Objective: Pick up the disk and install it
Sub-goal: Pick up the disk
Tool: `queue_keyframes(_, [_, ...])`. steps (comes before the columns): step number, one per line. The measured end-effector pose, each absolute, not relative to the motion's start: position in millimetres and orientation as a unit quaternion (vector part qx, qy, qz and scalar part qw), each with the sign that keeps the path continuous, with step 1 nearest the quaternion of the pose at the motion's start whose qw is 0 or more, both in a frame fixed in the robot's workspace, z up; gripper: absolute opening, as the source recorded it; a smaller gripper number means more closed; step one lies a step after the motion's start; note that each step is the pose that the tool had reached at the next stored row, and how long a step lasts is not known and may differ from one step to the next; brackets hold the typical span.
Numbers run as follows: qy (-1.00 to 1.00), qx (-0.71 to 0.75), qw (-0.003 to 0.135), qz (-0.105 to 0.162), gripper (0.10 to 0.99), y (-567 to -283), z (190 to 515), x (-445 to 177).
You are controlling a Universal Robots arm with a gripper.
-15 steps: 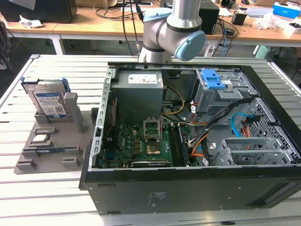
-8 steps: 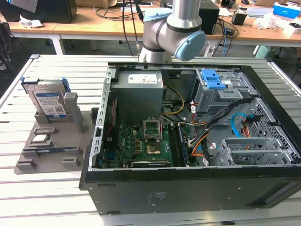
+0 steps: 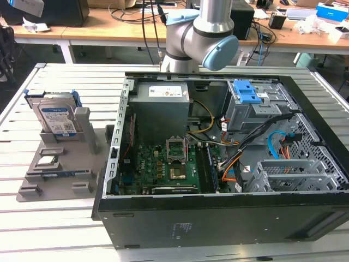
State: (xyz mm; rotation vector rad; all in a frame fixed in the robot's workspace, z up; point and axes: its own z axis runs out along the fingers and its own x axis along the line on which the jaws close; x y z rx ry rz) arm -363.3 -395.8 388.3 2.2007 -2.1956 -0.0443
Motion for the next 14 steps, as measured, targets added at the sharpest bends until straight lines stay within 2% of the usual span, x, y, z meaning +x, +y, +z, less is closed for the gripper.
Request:
queue_keyframes(5, [-0.706, 0.708, 0.016, -0.014, 0.114, -396, 388, -363])
queue_keyframes(6, [-0.706, 0.708, 0.016, -0.014, 0.169, -396, 388, -363])
queue_keyframes(7, [-0.706, 0.707, 0.016, -0.014, 0.169, -396, 388, -363])
queue_keyframes(8, [-0.706, 0.707, 0.016, -0.014, 0.294, -396, 388, -363])
queue_keyframes(9, [-0.707, 0.707, 0.016, -0.014, 0.541, -396, 388, -363])
queue_keyframes(14, [-0.707, 0.707, 0.016, -0.014, 0.541, -370, 388, -360])
